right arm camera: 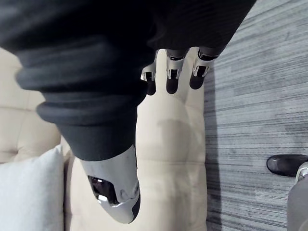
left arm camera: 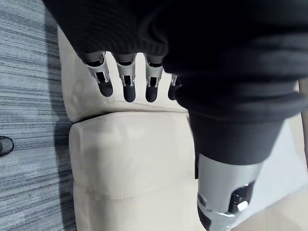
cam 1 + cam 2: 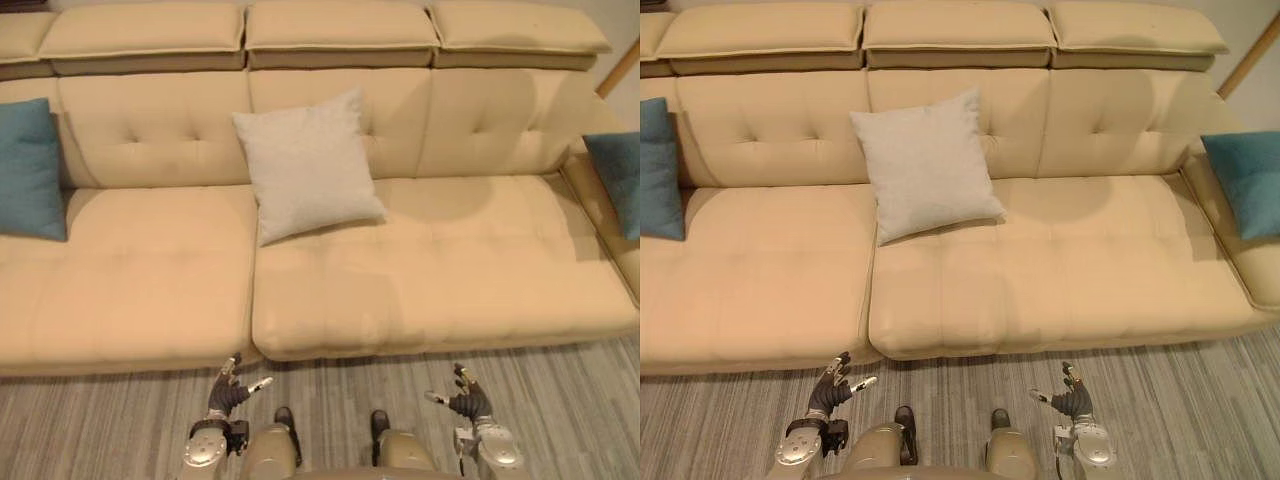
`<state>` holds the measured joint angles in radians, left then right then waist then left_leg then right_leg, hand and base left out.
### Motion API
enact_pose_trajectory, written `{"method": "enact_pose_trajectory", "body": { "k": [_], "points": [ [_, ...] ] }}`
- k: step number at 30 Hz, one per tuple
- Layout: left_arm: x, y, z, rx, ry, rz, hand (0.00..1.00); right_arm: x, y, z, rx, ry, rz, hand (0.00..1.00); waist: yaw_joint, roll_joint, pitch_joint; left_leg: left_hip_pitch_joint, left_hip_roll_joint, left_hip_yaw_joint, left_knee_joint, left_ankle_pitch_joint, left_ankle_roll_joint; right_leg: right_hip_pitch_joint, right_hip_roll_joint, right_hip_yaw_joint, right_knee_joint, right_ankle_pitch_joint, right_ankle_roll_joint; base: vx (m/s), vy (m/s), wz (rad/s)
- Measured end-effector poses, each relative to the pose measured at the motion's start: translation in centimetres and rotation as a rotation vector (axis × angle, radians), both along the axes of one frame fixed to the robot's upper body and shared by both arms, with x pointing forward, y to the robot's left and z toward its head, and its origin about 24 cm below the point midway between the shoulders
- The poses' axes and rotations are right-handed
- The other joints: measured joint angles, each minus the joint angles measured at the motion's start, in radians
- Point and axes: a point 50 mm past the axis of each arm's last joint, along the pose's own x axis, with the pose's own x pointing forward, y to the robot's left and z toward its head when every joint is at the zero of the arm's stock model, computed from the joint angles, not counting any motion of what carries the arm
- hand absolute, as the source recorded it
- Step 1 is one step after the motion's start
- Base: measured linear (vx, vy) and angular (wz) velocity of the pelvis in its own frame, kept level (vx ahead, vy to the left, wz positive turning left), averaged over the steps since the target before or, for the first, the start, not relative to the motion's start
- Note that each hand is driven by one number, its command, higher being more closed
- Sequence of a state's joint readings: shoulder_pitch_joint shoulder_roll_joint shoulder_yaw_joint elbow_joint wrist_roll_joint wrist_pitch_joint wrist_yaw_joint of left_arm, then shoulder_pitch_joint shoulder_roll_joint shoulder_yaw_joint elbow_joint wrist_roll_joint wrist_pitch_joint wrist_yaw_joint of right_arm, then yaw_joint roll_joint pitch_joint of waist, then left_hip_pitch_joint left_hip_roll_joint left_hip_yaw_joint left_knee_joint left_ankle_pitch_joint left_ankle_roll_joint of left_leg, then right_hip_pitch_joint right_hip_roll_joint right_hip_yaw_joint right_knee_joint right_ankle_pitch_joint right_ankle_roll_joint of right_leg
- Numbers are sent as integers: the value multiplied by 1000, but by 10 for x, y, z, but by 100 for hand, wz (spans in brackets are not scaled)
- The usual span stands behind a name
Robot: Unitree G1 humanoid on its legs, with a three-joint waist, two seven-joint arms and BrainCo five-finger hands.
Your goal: Pick up cushions and gather them together orderly.
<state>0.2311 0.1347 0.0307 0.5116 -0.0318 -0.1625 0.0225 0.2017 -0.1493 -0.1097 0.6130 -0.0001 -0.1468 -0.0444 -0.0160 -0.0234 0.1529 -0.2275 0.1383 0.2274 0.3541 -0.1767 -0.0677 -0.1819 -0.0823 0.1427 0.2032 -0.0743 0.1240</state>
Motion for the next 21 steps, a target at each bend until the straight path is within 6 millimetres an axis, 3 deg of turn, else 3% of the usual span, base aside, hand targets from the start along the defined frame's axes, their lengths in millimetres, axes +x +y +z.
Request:
{"method": "enact_pose_trajectory", "body": {
  "k": [3, 4, 5, 6, 7, 9, 12, 13, 15, 16, 17, 18, 19, 20, 21],
  "points": [
    [2, 3, 2, 10, -5, -3, 0, 10, 3, 3, 17, -32, -10, 0, -1, 6, 0, 10, 56, 126, 72, -45, 15, -35, 40, 93, -31, 74, 3, 13, 101, -148],
    [5, 3, 3, 13, -13, -4, 0, 16, 5, 5, 23, -44, -9, 0, -2, 13, 0, 24, 93, 202, 71, -53, 18, -55, 57, 44, -60, 138, -30, -18, 47, -152],
    [6, 2, 3, 9, -18, -2, 0, 21, 6, 7, 28, -59, -11, 0, -2, 20, 4, 39, 114, 254, 62, -55, 22, -65, 46, -51, -53, 131, -61, -26, 19, -193],
    [8, 2, 5, 13, -25, -3, 0, 27, 5, 9, 31, -74, -18, 0, -8, 10, 6, 73, 126, 328, 61, -62, 26, -90, 6, -234, -11, 94, -117, 5, 26, -194],
    [9, -1, 5, 7, -27, -12, 0, 31, 3, 11, 19, -85, -23, 0, -25, 25, 12, 127, 143, 414, 71, -87, 12, -87, -51, -427, 22, 60, -171, 26, 52, -208],
    [11, -7, 4, -6, -27, -25, 0, 35, 0, 14, 7, -93, -18, 0, -23, 50, 6, 190, 174, 531, 74, -107, -1, -80, -107, -624, 57, 28, -214, 67, 30, -194],
    [24, -12, 10, -10, -62, -51, 0, 37, -3, 12, -6, -81, -32, 0, -29, 60, 8, 267, 196, 689, 103, -130, -31, -89, -199, -865, 174, 12, -220, 161, -104, -189],
    [29, -14, 12, -11, -74, -61, 0, 35, -4, 11, -11, -71, -37, 0, -30, 59, 9, 297, 199, 692, 113, -130, -31, -119, -191, -826, 217, -9, -194, 179, -156, -177],
    [31, -17, 12, -20, -76, -65, 0, 34, -5, 11, -18, -68, -36, 0, -45, 71, 12, 321, 234, 689, 184, -129, -32, -147, -153, -749, 250, -47, -190, 211, -176, -172],
    [31, -21, 12, -31, -75, -64, 0, 33, -8, 11, -26, -61, -38, 0, -50, 101, 12, 321, 313, 655, 329, -112, -7, -153, -85, -680, 264, -78, -194, 282, -194, -183],
    [31, -23, 11, -36, -74, -70, 0, 32, -8, 11, -27, -58, -39, 0, -49, 108, 14, 311, 338, 622, 390, -89, 31, -152, -58, -650, 266, -86, -200, 340, -229, -196],
    [30, -28, 10, -40, -68, -86, 0, 31, -7, 10, -26, -51, -40, 0, -47, 116, 20, 270, 368, 504, 511, 1, 153, -134, -11, -595, 259, -97, -205, 263, -141, -163],
    [28, -32, 9, -50, -60, -90, 0, 30, -6, 9, -25, -47, -40, 0, -45, 118, 26, 223, 353, 357, 589, 43, 147, -111, 22, -533, 237, -99, -211, 317, -81, -207],
    [27, -38, 7, -70, -56, -88, 0, 31, -3, 8, -27, -47, -43, 0, -34, 111, 34, 162, 273, 181, 649, -24, 60, -88, 52, -466, 221, -99, -228, 265, 1, -189],
    [27, -40, 7, -78, -57, -89, 0, 31, -3, 8, -30, -46, -47, 0, -23, 117, 33, 128, 215, 103, 664, -63, 33, -69, 69, -419, 213, -101, -233, 288, 52, -192]
  ]
}}
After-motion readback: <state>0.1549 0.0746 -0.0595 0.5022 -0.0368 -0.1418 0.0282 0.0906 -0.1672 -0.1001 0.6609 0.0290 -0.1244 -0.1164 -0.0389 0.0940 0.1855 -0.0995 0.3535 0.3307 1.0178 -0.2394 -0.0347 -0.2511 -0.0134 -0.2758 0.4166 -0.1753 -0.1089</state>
